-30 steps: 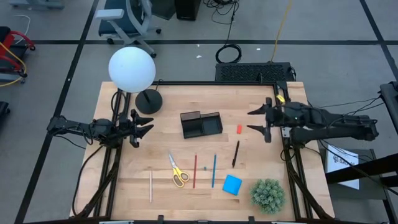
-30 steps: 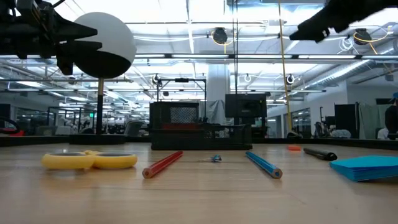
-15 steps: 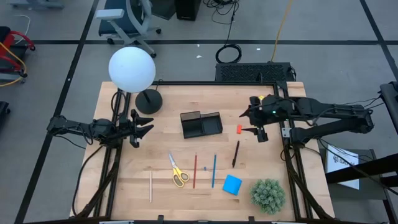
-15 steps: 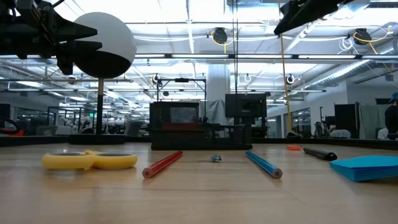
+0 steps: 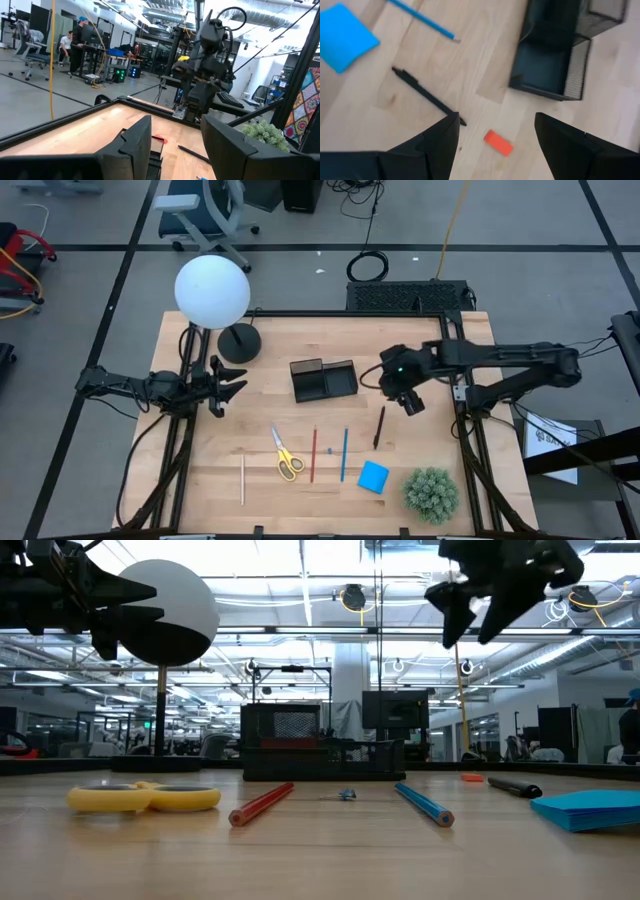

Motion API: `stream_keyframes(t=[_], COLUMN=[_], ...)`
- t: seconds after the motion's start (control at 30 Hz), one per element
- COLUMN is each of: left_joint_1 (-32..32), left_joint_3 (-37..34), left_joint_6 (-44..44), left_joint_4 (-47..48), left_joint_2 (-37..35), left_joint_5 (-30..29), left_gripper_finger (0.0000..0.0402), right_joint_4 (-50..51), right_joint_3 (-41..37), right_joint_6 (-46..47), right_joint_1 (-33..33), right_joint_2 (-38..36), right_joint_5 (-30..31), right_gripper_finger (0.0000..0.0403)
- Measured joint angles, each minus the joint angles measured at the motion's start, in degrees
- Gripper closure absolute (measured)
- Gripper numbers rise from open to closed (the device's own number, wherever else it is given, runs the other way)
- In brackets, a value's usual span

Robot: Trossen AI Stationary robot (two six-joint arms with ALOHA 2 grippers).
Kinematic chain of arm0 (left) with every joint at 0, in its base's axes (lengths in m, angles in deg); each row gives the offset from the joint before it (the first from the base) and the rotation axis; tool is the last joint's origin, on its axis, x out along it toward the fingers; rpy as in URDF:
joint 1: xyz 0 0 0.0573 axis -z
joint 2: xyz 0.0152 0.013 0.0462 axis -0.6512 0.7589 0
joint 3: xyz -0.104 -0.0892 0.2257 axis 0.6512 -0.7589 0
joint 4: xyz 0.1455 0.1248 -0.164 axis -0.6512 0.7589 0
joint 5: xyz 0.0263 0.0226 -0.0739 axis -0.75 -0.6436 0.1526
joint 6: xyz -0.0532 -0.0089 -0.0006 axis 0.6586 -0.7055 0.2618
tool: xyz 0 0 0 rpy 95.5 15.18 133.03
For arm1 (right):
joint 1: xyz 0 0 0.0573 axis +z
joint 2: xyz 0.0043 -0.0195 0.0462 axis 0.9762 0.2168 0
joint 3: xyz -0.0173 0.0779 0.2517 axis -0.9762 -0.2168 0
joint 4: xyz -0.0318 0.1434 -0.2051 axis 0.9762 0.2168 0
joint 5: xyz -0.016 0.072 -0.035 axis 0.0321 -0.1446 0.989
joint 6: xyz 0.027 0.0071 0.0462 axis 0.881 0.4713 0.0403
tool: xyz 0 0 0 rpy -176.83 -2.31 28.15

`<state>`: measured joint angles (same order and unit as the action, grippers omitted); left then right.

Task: Pick and place office supplies into organizer
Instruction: Put the black pen into the desk organizer

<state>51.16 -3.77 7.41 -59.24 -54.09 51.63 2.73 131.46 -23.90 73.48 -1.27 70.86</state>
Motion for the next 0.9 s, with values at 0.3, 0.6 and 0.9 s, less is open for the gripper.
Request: stream_keyframes(t=[0.3, 0.6, 0.9], left_joint_1=[0.0, 0.0, 0.0], left_joint_3=[0.0, 0.0, 0.0], left_joint_6=[-0.02, -0.37, -0.35], left_joint_4=[0.02, 0.04, 0.21], left_joint_2=[0.01, 0.0, 0.0], left_joint_5=[-0.04, -0.06, -0.06], left_gripper_finger=[0.0231, 0.0231, 0.0231], right_joint_4=[0.26, 0.06, -0.16], right_joint_3=[0.02, 0.04, 0.04], right_joint_6=[-6.64, -10.57, -15.77], right_joint_1=[2.68, 8.65, 13.89], right_joint_2=[6.14, 12.57, 16.68], right_joint_5=[0.34, 6.29, 9.42], right_gripper_finger=[0.0149, 0.0149, 0.0149])
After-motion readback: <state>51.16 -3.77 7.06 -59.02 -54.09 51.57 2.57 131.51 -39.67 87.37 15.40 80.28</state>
